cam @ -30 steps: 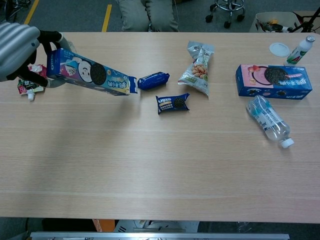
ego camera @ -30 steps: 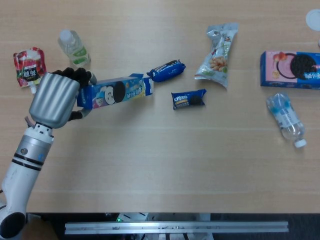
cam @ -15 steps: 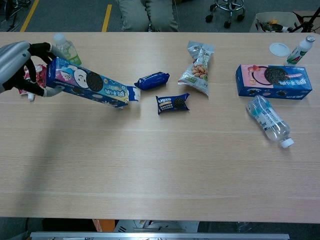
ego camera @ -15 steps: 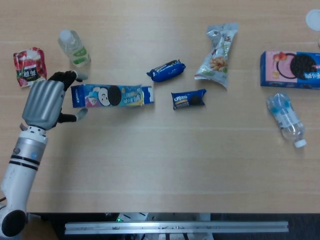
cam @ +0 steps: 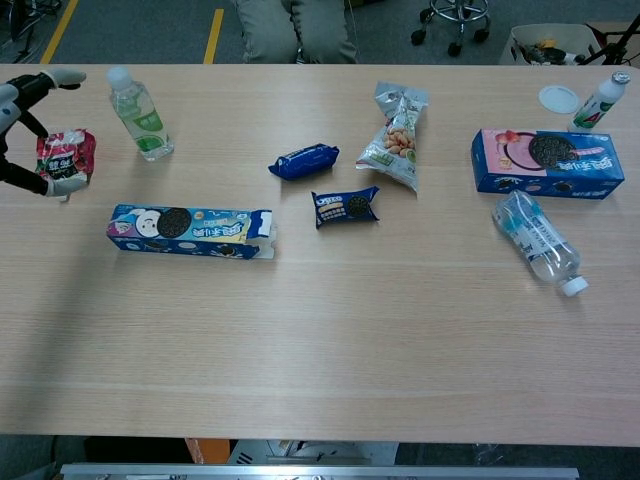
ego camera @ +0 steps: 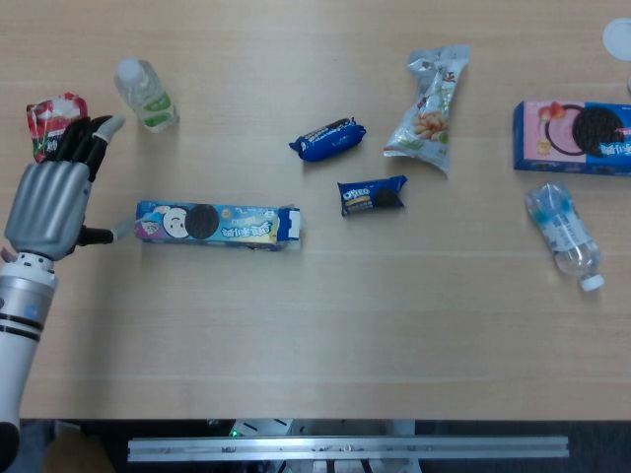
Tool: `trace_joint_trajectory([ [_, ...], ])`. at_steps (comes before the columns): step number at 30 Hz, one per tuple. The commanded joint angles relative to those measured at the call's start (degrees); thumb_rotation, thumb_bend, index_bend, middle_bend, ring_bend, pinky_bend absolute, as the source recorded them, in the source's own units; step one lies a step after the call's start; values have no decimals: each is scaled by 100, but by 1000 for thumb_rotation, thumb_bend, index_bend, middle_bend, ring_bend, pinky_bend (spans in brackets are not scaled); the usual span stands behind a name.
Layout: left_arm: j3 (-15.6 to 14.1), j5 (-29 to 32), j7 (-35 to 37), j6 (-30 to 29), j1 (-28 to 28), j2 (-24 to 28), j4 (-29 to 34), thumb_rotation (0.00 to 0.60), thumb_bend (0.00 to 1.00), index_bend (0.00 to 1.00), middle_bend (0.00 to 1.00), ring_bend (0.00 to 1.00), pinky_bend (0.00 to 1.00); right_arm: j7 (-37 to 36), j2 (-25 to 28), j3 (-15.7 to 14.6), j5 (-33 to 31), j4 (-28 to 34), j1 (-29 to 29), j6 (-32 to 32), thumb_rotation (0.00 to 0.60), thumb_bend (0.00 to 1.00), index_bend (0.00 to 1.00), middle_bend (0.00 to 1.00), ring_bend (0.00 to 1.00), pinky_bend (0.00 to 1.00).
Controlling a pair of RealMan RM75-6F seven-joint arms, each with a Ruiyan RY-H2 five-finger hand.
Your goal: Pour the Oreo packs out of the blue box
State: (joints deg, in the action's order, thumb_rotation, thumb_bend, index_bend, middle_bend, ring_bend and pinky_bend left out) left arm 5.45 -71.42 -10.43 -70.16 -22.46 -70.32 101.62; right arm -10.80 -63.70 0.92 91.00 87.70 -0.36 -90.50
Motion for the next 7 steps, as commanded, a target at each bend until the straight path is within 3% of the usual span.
trace_joint_trajectory([
  [1,-187,-273,-683,-508,240,39,-106,600,178,43,97,73,317,-5,6,-1,-1,7,-1,4,600,355,414,427,398,430],
  [7,-347,-488,-1006,-1109,613,-29,-175,600,178,55,107,74,317,-14,35,-10,-29,19,24,93,600,355,414,427,398,430],
])
